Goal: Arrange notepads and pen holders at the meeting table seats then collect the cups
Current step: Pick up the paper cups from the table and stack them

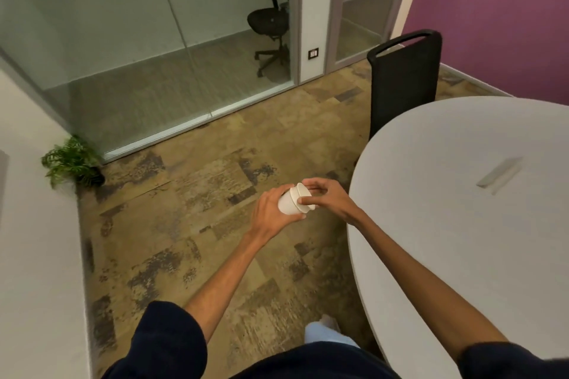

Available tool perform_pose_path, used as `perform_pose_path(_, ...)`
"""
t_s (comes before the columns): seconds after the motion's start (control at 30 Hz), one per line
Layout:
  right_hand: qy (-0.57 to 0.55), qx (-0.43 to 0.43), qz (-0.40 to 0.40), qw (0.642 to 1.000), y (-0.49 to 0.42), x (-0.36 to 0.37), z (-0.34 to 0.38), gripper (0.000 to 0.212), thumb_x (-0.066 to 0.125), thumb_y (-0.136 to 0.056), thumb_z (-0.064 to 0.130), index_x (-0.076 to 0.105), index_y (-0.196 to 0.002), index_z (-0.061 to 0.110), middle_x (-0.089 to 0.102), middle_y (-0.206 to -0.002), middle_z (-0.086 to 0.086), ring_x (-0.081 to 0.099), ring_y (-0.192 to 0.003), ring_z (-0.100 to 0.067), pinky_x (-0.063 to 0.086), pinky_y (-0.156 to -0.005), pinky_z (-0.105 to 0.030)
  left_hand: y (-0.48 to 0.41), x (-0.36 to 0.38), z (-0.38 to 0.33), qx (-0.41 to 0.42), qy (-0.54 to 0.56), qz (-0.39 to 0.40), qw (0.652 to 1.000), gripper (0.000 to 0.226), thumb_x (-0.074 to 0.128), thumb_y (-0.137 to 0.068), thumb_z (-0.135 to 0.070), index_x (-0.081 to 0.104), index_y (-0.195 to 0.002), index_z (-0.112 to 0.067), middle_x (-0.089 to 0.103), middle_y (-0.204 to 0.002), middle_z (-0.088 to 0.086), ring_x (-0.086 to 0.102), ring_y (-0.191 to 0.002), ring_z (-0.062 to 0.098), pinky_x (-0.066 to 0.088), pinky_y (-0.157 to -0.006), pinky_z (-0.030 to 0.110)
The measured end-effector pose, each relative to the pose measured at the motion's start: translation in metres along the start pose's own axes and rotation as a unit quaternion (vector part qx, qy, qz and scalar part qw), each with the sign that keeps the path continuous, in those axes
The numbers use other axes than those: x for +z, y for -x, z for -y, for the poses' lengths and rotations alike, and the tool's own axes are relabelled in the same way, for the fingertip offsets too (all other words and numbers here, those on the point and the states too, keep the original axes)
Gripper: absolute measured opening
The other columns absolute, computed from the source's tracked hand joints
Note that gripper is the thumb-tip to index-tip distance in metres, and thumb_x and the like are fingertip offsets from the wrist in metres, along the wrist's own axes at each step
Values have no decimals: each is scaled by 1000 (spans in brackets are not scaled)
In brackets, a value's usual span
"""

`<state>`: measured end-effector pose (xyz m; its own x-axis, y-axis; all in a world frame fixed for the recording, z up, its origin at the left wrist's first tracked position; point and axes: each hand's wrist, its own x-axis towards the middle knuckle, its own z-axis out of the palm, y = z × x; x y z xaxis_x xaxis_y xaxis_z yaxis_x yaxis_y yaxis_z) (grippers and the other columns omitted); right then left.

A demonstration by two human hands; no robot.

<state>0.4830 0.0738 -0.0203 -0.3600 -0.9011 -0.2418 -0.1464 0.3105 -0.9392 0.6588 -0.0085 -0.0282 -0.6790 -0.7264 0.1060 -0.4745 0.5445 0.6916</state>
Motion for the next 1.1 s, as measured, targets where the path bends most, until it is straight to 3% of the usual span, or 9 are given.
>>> perform_pose_path(0.1, -6, -9, 12, 1000, -34, 11, 13, 60, 86, -72, 23, 61, -126, 18, 68, -115, 6, 66, -103, -8, 56, -80, -19, -22, -15, 16, -16, -9, -12, 1000, 80, 85, -61, -52, 56, -132, -27, 65, -125, -5, 61, -110, 18, 52, -89, 41)
perform_pose_path(0.27, -20, 2, 45, 999, -99, 23, 20, 75, 86, -72, 25, 50, -138, 18, 60, -127, 2, 60, -113, -13, 60, -78, -31, -79, -30, 46, -22, -22, -33, 999, 77, 82, -65, -52, 55, -133, -25, 64, -128, -4, 60, -113, 19, 51, -91, 42)
perform_pose_path(0.47, -24, 23, 44, 998, -191, 3, 36, 70, 84, -75, 22, 52, -136, 12, 64, -119, 1, 63, -97, -12, 57, -78, -29, -171, -41, 77, -8, -65, -16, 998, 75, 81, -67, -46, 54, -135, -25, 64, -126, -2, 59, -109, 22, 48, -89, 36)
perform_pose_path(0.57, -13, 14, 47, 999, -235, -20, 48, 72, 84, -75, 23, 50, -138, 17, 60, -127, 3, 62, -106, -14, 56, -86, -34, -228, -48, 77, 5, -69, -4, 998, 75, 80, -69, -49, 53, -136, -27, 63, -127, -2, 58, -112, 22, 47, -89, 35)
perform_pose_path(0.63, -12, 7, 40, 999, -259, -37, 57, 74, 85, -74, 23, 49, -139, 19, 59, -127, 4, 60, -110, -15, 57, -86, -31, -268, -49, 72, 20, -60, 0, 998, 76, 78, -70, -53, 52, -137, -28, 62, -131, -2, 57, -115, 22, 49, -92, 38)
perform_pose_path(0.77, -14, -10, -30, 999, -287, -67, 65, 74, 88, -67, 29, 55, -132, 17, 65, -119, 1, 60, -105, -15, 51, -87, -22, -328, -33, 60, 56, -30, 13, 998, 74, 80, -71, -48, 52, -136, -27, 62, -132, -3, 59, -113, 22, 50, -92, 43)
perform_pose_path(0.93, -32, 1, -150, 988, -302, -112, 52, 68, 87, -69, 29, 58, -130, 18, 65, -121, 0, 60, -111, -15, 51, -97, -28, -387, 3, 42, 96, -12, 58, 994, 75, 80, -68, -50, 49, -134, -34, 67, -120, -8, 64, -105, 21, 52, -87, 44)
perform_pose_path(1.1, -67, 23, -261, 963, -306, -165, 30, 61, 82, -76, 36, 56, -129, 24, 62, -122, 6, 59, -112, -15, 53, -98, -32, -439, 52, 22, 104, -21, 114, 988, 85, 85, -60, -52, 52, -134, -25, 68, -120, -3, 65, -107, 21, 50, -88, 37)
